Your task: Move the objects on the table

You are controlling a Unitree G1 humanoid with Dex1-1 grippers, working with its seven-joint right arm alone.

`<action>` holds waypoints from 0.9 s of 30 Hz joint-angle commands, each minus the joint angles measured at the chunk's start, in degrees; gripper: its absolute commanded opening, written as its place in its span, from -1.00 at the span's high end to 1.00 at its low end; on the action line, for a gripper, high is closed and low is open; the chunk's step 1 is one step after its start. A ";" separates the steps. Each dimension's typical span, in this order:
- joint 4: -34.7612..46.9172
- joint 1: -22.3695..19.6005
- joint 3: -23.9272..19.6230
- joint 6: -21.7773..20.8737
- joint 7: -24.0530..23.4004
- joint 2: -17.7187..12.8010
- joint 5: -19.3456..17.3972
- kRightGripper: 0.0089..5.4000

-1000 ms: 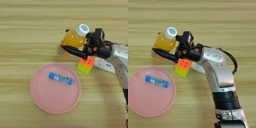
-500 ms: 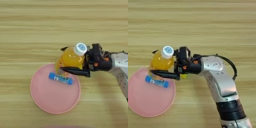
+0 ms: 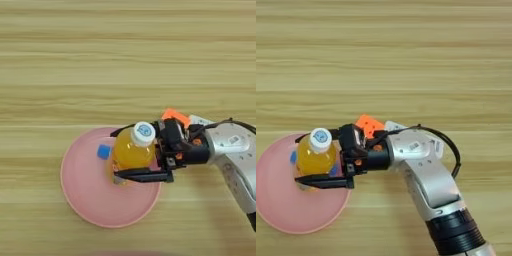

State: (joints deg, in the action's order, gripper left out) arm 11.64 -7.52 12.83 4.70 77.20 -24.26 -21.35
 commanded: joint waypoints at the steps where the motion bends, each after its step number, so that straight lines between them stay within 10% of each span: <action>1: 0.19 -2.39 0.53 -3.98 -1.22 -0.36 1.40 -0.26; 27: -12.14 -1.06 3.77 -14.67 -1.16 3.23 4.62 -0.25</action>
State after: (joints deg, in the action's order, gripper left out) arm -0.91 -5.94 17.42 -8.60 78.20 -20.40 -17.42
